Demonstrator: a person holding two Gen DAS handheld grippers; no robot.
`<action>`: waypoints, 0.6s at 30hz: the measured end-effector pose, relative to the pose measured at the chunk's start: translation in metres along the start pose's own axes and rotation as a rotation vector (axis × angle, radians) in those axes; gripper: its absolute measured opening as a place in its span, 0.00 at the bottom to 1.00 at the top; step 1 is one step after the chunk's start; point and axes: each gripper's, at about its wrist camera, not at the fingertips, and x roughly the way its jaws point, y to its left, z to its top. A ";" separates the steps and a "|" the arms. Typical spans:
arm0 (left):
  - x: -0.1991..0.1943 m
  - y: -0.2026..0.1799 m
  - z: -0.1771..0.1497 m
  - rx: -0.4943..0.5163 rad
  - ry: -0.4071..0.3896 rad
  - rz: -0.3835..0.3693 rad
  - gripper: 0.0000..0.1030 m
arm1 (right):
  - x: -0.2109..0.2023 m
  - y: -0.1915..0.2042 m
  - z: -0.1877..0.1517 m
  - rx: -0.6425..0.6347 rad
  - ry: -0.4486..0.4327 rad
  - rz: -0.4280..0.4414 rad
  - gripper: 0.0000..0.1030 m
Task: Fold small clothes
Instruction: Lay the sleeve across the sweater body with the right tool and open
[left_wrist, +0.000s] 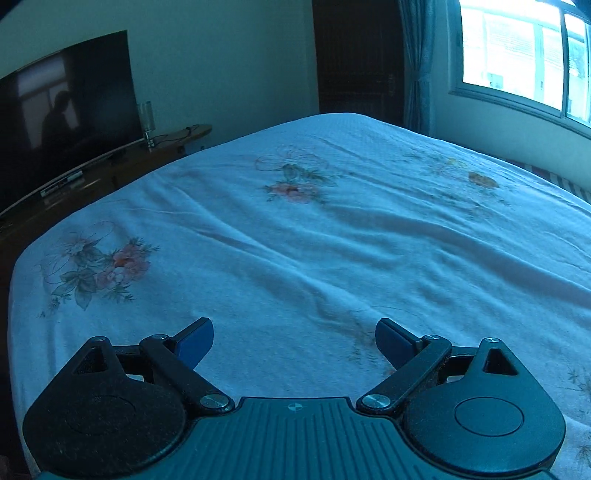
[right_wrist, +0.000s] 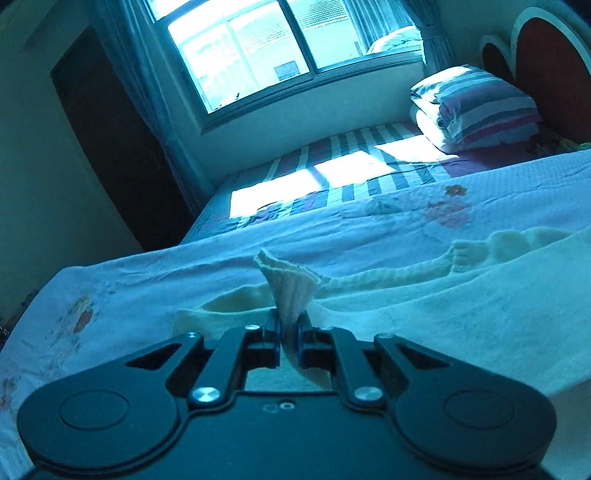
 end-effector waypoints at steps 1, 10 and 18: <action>0.002 0.004 0.000 -0.004 0.002 0.004 0.91 | 0.004 0.011 -0.006 -0.027 0.010 -0.005 0.09; 0.016 0.029 -0.003 -0.034 0.009 0.008 0.91 | 0.024 0.050 -0.035 -0.091 0.060 -0.038 0.09; 0.020 0.025 -0.002 -0.042 0.012 -0.007 0.91 | 0.039 0.064 -0.042 -0.128 0.076 -0.031 0.13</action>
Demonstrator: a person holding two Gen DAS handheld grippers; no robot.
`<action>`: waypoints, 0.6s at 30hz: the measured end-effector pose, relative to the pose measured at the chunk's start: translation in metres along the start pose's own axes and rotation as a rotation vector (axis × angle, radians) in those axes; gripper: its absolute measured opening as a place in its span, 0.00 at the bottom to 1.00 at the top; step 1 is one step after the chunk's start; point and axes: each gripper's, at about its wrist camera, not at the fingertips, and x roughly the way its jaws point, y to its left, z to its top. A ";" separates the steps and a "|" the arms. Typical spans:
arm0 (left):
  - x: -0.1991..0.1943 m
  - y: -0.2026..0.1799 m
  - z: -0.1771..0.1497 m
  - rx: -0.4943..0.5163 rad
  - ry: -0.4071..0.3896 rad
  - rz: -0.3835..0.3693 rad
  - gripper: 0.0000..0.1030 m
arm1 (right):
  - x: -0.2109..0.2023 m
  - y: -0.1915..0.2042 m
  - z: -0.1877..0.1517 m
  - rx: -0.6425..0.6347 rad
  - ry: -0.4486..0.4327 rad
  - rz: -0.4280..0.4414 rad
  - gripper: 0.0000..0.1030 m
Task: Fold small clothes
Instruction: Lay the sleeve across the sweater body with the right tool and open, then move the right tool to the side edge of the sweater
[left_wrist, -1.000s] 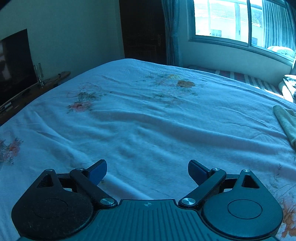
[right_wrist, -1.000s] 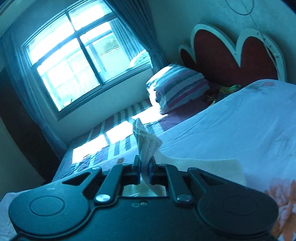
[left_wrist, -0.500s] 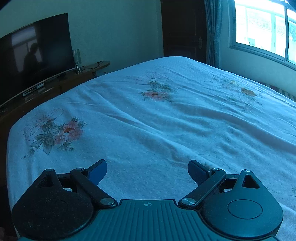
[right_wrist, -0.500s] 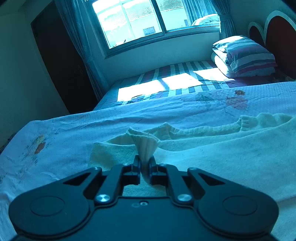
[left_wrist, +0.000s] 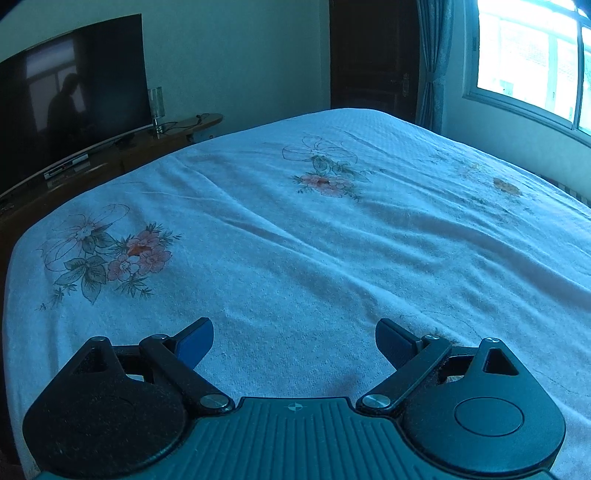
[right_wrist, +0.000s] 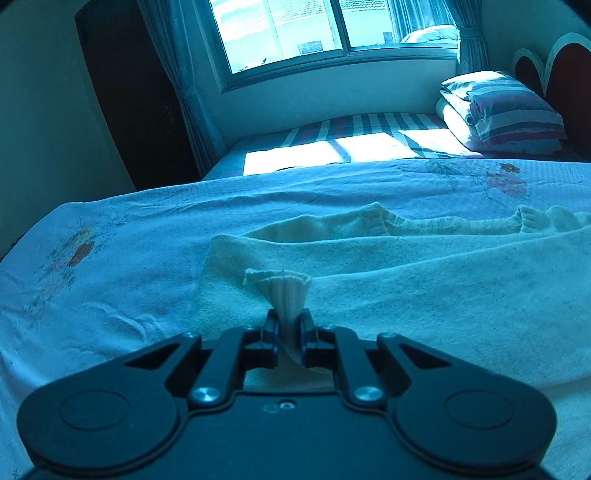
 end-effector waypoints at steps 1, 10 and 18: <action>0.000 -0.001 0.000 0.000 0.000 0.000 0.91 | 0.000 0.001 -0.001 0.003 0.001 0.003 0.14; 0.002 -0.007 0.000 0.001 0.008 -0.004 0.91 | -0.014 0.021 -0.003 -0.091 -0.017 0.092 0.33; 0.001 -0.013 -0.003 0.000 0.018 -0.013 0.91 | -0.006 0.029 -0.009 -0.211 0.038 0.086 0.34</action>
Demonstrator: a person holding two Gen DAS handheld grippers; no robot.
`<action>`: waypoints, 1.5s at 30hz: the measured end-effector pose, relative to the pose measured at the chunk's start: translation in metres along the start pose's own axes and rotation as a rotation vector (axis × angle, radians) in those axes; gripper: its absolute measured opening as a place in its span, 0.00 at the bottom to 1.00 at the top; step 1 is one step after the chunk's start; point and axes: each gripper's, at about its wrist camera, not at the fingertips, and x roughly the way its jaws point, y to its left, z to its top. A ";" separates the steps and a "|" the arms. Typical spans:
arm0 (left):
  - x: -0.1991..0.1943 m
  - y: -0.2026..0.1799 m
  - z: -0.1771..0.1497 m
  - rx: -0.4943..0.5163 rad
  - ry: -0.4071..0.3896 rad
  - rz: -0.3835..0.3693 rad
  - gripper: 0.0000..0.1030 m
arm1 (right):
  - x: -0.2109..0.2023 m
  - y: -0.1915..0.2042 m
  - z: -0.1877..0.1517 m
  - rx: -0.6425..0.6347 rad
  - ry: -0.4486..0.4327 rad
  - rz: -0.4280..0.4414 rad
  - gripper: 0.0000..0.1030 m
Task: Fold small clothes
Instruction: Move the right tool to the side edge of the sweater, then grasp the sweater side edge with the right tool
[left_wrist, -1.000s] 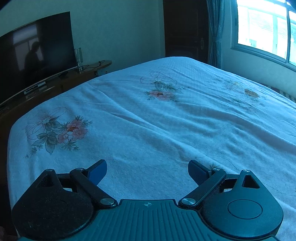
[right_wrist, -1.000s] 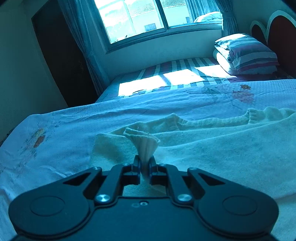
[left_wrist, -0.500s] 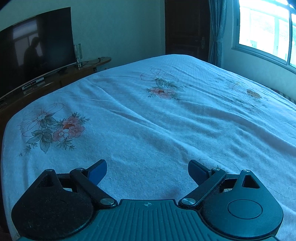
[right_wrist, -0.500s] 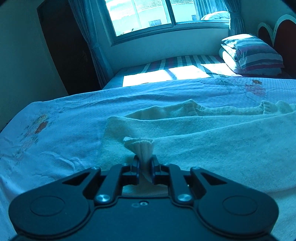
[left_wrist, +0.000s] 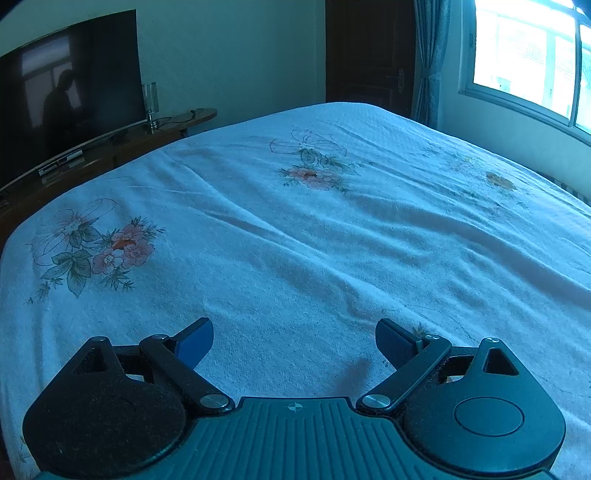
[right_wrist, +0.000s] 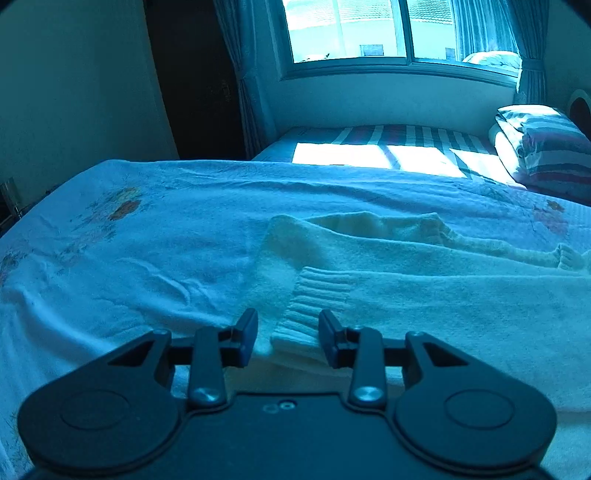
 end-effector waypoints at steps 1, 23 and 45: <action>0.000 0.000 0.000 0.000 0.000 0.000 0.91 | 0.002 0.001 -0.001 -0.012 0.011 -0.021 0.30; -0.007 -0.038 0.012 0.053 -0.026 -0.058 0.91 | -0.029 0.001 0.000 0.067 -0.095 0.056 0.24; -0.088 -0.388 0.014 0.291 -0.122 -0.587 0.91 | -0.155 -0.272 -0.066 0.363 -0.131 -0.343 0.18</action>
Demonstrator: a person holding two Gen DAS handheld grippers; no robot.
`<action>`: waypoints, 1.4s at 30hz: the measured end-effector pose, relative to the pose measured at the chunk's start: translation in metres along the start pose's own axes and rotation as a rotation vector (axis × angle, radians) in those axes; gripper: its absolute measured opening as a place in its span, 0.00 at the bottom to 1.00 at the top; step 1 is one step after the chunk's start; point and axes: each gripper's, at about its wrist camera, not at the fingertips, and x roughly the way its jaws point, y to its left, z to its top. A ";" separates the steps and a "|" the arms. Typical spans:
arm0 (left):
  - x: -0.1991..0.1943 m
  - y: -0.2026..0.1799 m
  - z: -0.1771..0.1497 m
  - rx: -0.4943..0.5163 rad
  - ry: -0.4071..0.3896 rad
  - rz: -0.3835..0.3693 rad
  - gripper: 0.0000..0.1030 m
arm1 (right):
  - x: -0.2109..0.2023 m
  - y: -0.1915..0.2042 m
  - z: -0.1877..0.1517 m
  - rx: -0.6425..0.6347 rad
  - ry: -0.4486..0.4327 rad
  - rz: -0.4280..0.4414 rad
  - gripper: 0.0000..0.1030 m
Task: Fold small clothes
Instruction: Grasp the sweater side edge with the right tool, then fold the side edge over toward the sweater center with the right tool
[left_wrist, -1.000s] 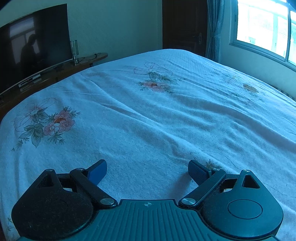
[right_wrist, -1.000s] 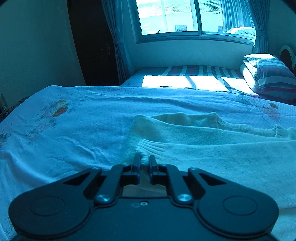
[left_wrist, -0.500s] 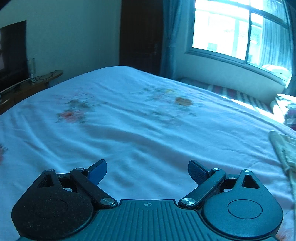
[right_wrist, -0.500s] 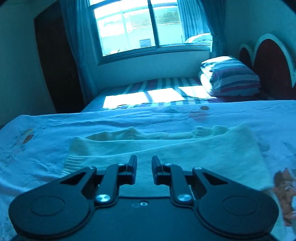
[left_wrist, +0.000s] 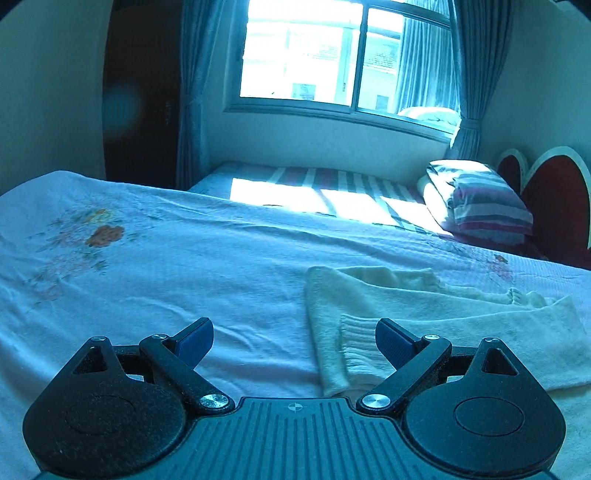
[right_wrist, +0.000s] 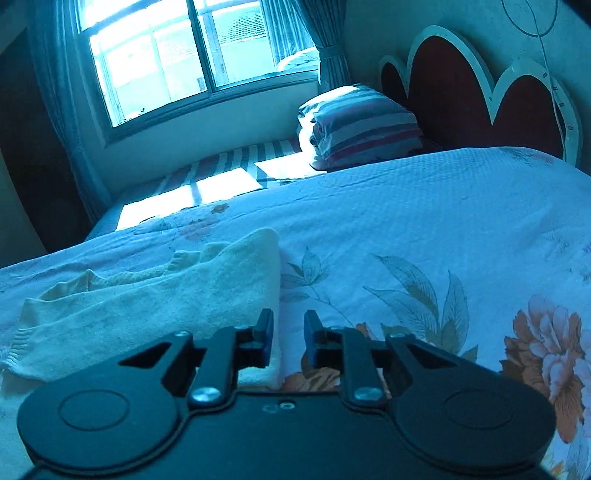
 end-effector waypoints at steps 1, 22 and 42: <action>0.005 -0.012 0.001 0.028 -0.004 -0.005 0.91 | 0.006 0.003 0.004 -0.022 0.007 0.026 0.17; 0.101 -0.036 0.009 0.101 0.111 0.063 0.91 | 0.104 -0.014 0.060 0.001 0.068 0.162 0.35; 0.084 -0.026 0.014 0.087 0.056 0.025 0.91 | 0.090 -0.018 0.055 -0.040 0.021 0.098 0.26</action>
